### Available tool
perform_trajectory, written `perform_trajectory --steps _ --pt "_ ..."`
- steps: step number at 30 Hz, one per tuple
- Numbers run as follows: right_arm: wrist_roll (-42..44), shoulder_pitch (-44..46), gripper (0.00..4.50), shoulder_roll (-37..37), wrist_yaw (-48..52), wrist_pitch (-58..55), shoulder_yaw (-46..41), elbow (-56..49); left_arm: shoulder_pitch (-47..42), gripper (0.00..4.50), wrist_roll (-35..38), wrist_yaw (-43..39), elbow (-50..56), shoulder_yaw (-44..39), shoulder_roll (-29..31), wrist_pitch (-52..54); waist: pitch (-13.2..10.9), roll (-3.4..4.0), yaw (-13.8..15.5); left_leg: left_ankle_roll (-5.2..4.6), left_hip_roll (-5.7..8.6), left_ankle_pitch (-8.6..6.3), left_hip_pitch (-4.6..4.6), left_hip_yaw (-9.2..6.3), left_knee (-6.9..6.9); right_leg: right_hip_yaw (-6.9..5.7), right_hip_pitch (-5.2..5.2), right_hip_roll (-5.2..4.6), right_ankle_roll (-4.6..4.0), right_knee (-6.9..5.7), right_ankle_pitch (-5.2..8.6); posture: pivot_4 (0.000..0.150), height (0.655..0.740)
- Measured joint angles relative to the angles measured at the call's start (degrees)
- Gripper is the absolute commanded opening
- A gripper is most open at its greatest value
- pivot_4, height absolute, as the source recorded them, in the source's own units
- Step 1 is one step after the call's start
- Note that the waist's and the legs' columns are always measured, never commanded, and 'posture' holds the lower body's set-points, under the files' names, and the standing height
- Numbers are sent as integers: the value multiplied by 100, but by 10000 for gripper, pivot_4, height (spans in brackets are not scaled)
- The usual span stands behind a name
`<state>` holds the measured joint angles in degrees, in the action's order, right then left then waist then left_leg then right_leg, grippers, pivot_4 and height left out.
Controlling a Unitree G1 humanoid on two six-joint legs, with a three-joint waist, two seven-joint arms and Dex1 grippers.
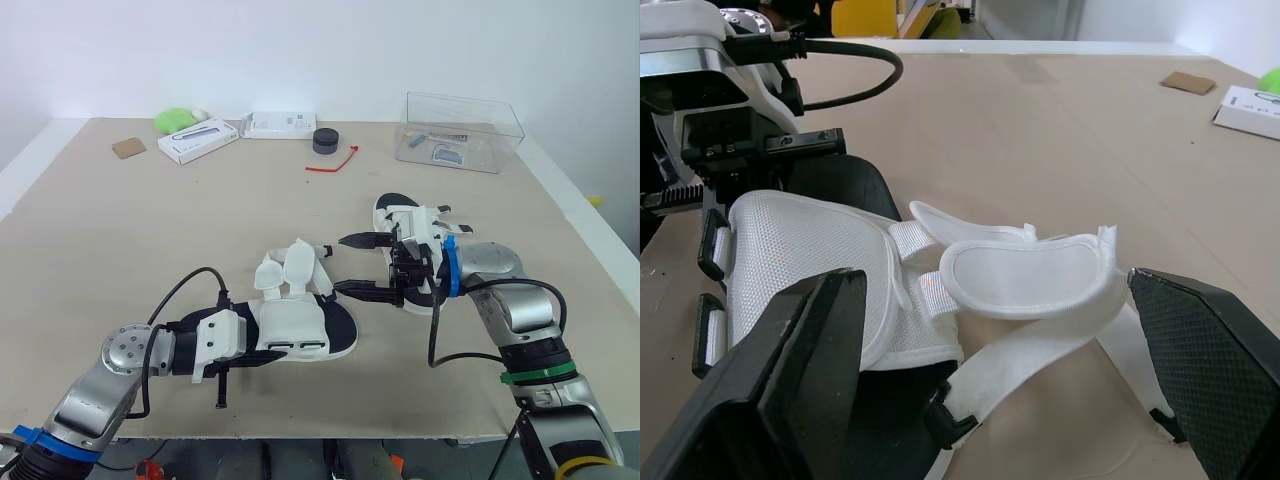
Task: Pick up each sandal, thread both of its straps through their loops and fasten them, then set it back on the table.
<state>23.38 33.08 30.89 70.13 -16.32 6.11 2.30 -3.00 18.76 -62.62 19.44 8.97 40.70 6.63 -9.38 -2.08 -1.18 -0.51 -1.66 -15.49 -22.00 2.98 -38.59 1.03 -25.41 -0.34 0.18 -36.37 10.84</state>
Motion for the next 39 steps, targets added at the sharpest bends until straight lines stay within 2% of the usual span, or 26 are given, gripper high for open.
perform_trajectory --steps 5,13,22,26,30,31,33,37,39 --pt "-5 74 45000 -44 59 59 34 93 -55 547 -92 93 -12 38 -135 -12 0 0 0 0 0 0 0 0 -1 0 0 2 -3 -1 -4 1500 7400" --pt "-15 90 45000 -47 154 126 43 152 -389 547 -314 -365 -272 298 -131 -540 0 0 2 0 1 0 0 1 -1 1 0 1 -7 0 -5 1500 7400" --pt "-46 70 45000 -31 149 128 39 187 -688 547 -353 -433 -552 362 -189 -605 0 0 1 0 0 0 1 1 -2 1 0 4 -6 -4 -5 1500 7400" --pt "-48 -28 45000 61 149 128 33 183 -863 13471 -272 -468 -542 374 -177 -297 0 0 1 0 2 0 -1 1 -4 1 0 2 -5 -4 -6 1500 7400" --pt "-38 -127 45000 225 165 100 1 174 -948 32839 -80 -544 -416 371 -118 92 0 0 1 0 2 0 -1 1 -4 2 0 2 -5 -4 -6 1500 7400" --pt "-11 -144 45000 278 168 59 -16 149 -959 35058 -50 -549 -369 369 -103 184 0 0 1 0 2 0 -1 1 -4 2 0 3 -5 -4 -6 1500 7400" --pt "65 -241 45000 424 188 -83 -67 9 -963 44766 88 -577 -250 343 -5 399 0 0 1 0 1 0 -1 -2 -4 1 0 4 -5 -4 -4 1500 7400" --pt "232 -690 45000 781 238 -389 -206 -396 -730 44766 519 -689 65 -95 445 881 0 0 -2 -1 -2 -1 1 -3 -2 0 -1 5 17 -5 17 1500 7400" --pt "264 -879 39505 834 232 -451 -227 -538 -566 45000 673 -759 186 -298 640 998 0 0 -6 -1 -4 -1 3 -2 -1 1 -1 6 17 -6 19 1500 7400"
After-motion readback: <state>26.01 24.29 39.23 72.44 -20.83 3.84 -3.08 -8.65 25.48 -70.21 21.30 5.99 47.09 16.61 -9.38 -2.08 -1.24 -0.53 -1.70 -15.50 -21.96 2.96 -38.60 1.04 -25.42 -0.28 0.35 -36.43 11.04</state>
